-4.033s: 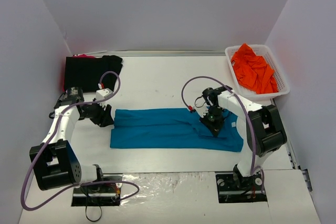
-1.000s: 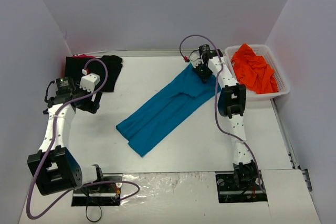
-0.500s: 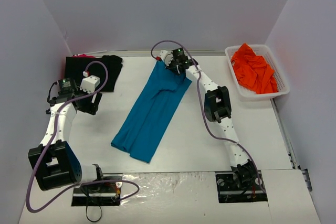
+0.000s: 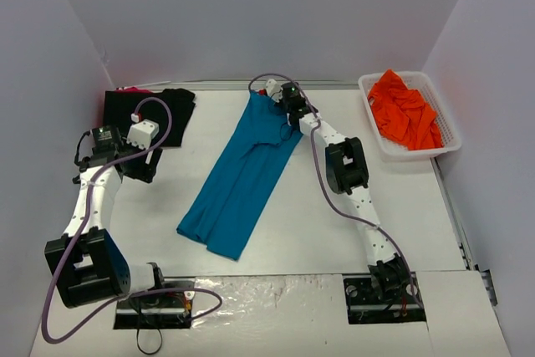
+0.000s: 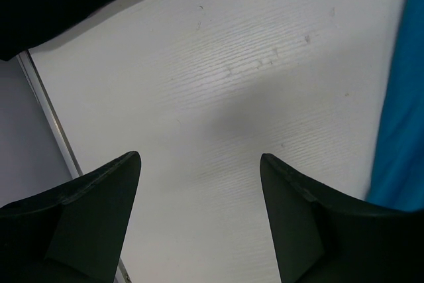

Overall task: Fold and stack the t-shirts
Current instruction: Rotate the tshirt 80 degrees

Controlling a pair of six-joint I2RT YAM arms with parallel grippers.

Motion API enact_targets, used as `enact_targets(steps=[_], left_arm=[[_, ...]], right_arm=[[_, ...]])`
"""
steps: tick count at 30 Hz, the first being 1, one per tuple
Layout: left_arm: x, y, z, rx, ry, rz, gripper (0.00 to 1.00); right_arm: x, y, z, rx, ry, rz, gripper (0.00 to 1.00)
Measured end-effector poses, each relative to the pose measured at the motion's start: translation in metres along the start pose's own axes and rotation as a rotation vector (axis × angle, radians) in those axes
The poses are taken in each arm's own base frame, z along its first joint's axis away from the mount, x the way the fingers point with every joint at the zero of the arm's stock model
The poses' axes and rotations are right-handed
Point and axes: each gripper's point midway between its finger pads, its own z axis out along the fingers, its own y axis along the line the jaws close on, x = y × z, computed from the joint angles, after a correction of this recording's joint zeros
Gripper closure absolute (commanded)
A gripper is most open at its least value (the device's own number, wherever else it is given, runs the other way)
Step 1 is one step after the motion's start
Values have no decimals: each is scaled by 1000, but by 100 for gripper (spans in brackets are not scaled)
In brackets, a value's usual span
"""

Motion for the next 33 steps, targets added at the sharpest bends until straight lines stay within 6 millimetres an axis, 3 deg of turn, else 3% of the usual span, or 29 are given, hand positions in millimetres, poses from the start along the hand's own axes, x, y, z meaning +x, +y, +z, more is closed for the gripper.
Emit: enact_targets(steps=[5, 10, 13, 19, 22, 25, 30, 33], left_arm=[[1, -1, -1, -7, -15, 1, 28], [-3, -5, -4, 6, -38, -3, 28], [-6, -8, -6, 17, -54, -4, 28], [-15, -12, -14, 29, -102, 1, 27], [-17, -14, -15, 41, -111, -2, 27], [-18, -16, -15, 52, -117, -2, 27], [-19, -17, -15, 60, -121, -2, 27], [-19, -17, -15, 61, -122, -2, 27]], right_arm=[[12, -7, 0, 154, 36, -26, 100], [12, -10, -24, 174, 78, -22, 100], [-1, -26, -59, 152, 79, 22, 100], [-36, -87, -153, 191, 7, 122, 100], [-45, -95, -176, 166, -16, 166, 100], [-41, -70, -178, 34, -8, 190, 100], [-20, 2, -184, -286, 59, 214, 100], [-21, 37, -191, -446, 74, 226, 100]])
